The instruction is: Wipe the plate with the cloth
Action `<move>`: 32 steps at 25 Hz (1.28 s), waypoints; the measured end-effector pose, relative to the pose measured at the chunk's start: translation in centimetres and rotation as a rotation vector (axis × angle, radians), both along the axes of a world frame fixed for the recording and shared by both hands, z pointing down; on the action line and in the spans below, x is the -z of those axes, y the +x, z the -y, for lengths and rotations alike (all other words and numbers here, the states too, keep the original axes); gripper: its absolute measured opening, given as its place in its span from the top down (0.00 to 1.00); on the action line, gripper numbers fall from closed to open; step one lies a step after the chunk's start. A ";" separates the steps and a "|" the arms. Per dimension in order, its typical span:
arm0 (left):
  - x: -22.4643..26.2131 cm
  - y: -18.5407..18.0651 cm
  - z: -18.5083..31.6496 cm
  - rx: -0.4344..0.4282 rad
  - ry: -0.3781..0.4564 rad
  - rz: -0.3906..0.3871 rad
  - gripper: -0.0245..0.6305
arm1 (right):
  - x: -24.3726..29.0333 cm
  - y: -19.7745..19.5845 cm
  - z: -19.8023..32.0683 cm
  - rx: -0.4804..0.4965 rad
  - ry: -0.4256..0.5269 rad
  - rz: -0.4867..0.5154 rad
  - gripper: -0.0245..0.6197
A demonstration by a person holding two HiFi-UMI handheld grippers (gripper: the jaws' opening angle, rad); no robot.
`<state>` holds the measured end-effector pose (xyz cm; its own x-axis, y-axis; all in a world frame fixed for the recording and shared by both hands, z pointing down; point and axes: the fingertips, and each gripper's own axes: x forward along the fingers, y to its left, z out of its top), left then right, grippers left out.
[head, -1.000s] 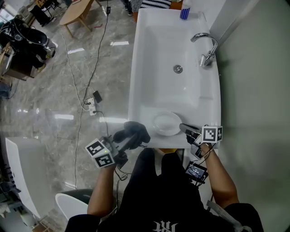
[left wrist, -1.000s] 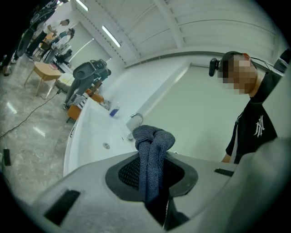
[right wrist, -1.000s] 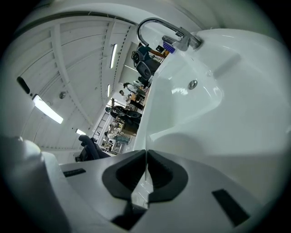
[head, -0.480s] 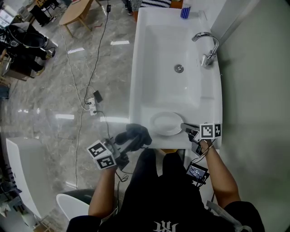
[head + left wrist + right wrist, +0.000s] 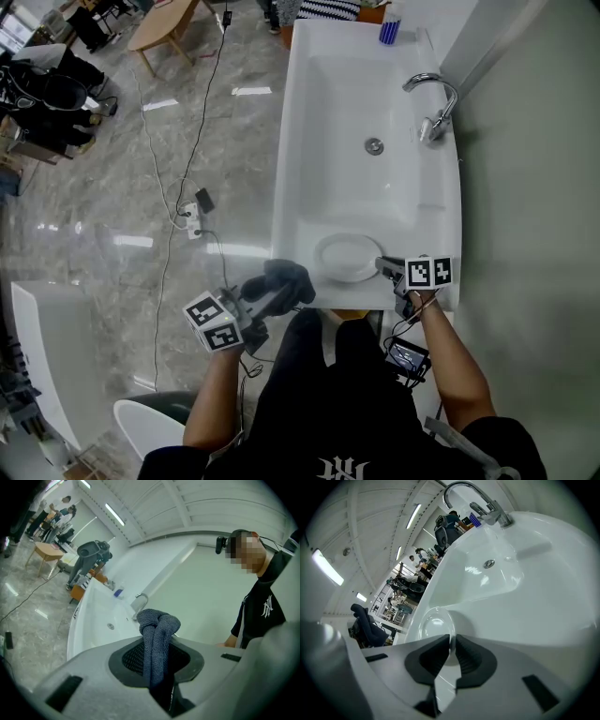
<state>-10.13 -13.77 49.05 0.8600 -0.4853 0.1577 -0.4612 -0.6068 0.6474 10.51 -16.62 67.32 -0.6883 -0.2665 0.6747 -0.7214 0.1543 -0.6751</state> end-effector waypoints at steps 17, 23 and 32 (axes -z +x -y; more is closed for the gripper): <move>1.7 -1.0 0.5 0.016 0.033 -0.036 0.87 | 8.8 2.9 1.5 -0.189 0.285 0.137 0.94; 4.1 0.3 0.4 0.001 0.058 -0.089 0.87 | 20.9 -0.3 -0.4 -0.112 0.564 0.387 0.95; 6.9 3.5 -1.0 -0.051 0.190 -0.076 0.87 | 26.8 -1.4 -2.8 -0.067 0.812 0.423 0.96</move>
<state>-6.67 -12.73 42.10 0.8902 -0.4555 0.0007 -0.3805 -0.7429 0.5507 9.11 -13.78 40.56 -0.8015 -0.5965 -0.0419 -0.4632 0.6637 -0.5873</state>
